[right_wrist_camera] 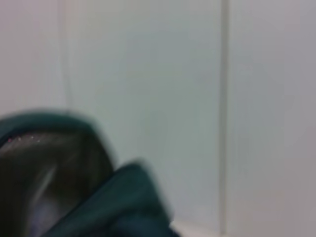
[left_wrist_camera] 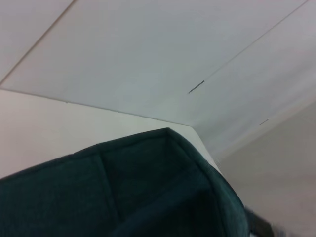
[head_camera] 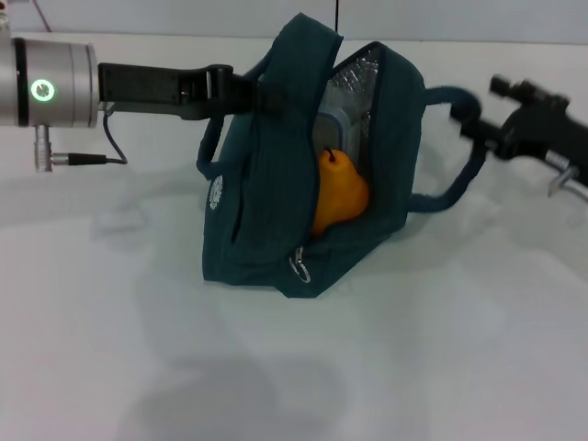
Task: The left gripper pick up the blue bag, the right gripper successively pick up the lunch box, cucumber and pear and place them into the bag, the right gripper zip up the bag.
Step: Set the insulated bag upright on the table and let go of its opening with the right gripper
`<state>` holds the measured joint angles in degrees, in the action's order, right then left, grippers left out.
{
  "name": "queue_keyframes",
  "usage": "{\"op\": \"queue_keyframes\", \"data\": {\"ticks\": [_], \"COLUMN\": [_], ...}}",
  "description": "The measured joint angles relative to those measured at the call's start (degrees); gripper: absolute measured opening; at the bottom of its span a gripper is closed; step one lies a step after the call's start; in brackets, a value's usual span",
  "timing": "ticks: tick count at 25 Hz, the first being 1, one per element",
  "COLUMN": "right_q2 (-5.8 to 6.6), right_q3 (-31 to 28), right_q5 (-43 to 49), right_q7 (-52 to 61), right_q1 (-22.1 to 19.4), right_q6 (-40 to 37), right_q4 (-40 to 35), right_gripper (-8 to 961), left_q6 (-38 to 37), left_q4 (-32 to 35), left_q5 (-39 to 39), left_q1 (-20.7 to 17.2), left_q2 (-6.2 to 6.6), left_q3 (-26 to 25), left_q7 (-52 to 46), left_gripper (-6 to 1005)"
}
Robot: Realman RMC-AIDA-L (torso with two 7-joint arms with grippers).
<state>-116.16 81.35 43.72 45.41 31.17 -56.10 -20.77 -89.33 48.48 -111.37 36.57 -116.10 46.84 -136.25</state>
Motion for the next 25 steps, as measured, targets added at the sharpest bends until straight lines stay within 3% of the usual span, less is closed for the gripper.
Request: {"op": "queue_keyframes", "data": {"ticks": [7, 8, 12, 15, 21, 25], "right_q2": [0.04, 0.09, 0.53, 0.75, 0.98, 0.99], "right_q3": [0.04, 0.04, 0.04, -0.01, 0.38, 0.46], "right_q5": [-10.89, -13.30, -14.54, -14.48, -13.09, -9.83], "right_q7": [-6.18, -6.80, -6.49, -6.30, -5.93, -2.96], "right_q1": [-4.46, -7.12, -10.69, -12.36, -11.27, -10.72], "right_q6": [-9.47, -17.68, -25.66, -26.40, -22.79, -19.94], "right_q4": [-1.94, -3.15, -6.80, -9.73, -9.75, -9.67], "right_gripper": [698, 698, 697, 697, 696, 696], "left_q6": [-0.21, -0.55, -2.54, -2.91, -4.41, -4.20], "left_q4": [-0.62, -0.62, -0.62, -0.62, -0.92, -5.09], "left_q5": [0.03, 0.04, 0.16, 0.98, 2.97, 2.95], "left_q1": [-0.96, -1.27, -3.15, -4.01, -4.83, -4.12], "left_q2": [0.05, 0.06, 0.17, 0.25, -0.10, -0.12], "left_q3": [0.19, 0.22, -0.07, -0.09, 0.10, -0.03], "left_q7": [0.02, 0.02, -0.07, -0.13, 0.15, 2.01], "left_gripper": [119, 119, 119, 120, 120, 121]}}
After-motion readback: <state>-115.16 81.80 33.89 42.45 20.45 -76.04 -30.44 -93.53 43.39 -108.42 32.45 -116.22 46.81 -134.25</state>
